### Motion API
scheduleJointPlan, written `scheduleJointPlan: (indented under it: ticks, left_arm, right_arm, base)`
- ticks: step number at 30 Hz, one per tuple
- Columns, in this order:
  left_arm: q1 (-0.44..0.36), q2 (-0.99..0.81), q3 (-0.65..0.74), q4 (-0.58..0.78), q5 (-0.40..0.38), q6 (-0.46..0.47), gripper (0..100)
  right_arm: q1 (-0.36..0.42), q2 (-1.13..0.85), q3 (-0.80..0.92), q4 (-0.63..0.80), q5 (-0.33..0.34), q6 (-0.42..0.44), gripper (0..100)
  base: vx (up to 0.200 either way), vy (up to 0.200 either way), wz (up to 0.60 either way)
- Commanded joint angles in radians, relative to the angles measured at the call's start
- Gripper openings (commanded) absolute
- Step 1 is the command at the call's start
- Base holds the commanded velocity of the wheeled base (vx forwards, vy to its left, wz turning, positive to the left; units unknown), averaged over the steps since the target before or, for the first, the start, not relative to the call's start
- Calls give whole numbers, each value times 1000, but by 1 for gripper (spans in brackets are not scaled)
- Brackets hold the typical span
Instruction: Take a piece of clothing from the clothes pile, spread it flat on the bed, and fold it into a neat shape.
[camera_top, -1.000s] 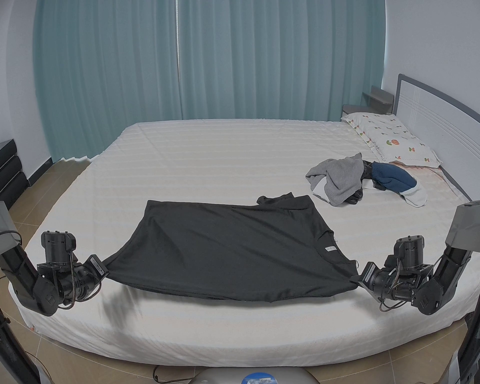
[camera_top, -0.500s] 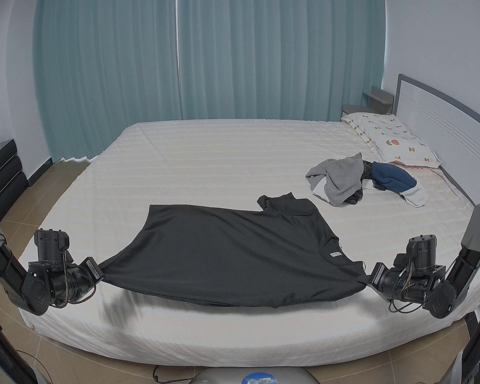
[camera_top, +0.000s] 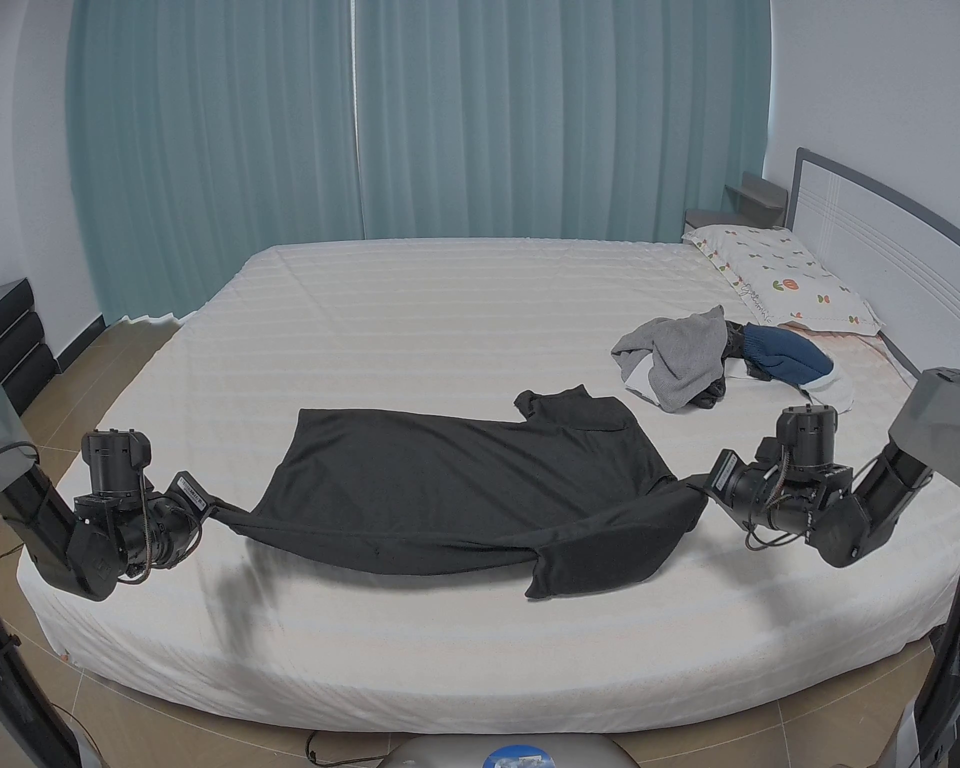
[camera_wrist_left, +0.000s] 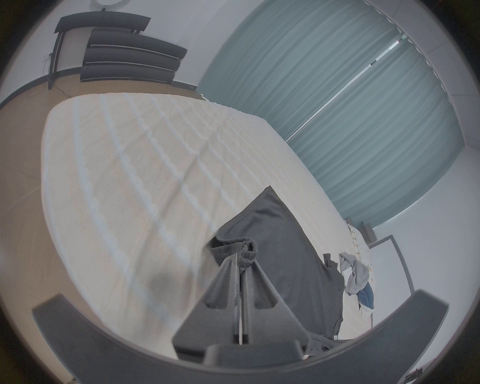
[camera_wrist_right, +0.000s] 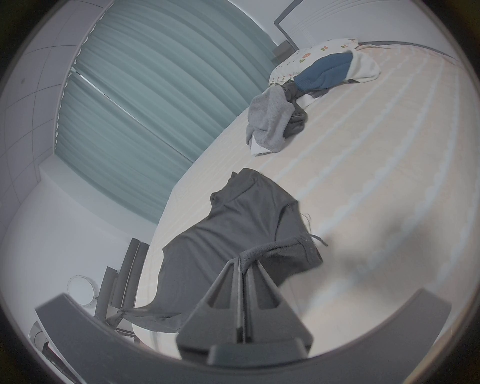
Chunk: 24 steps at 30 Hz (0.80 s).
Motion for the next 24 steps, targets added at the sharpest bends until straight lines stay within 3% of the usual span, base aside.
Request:
scheduleJointPlan:
  ticks: [1,11,23,24]
  left_arm:
    - [1,168,-50,-101,2,-54,0]
    - [-1,212,-77,-109,8,-112,0]
    - [-2,225,-70,-109,5,-117,0]
    - [-2,223,-66,-109,3,-117,0]
  right_arm:
    - [0,201,-226,67,-2,2,0]
    - [4,378,-451,72,-41,8,0]
    - [13,451,-554,74,-114,10,0]
    - [13,447,-543,74,-113,10,100]
  base:
    - [0,0,0]
    - [0,0,0]
    - [0,0,0]
    - [0,0,0]
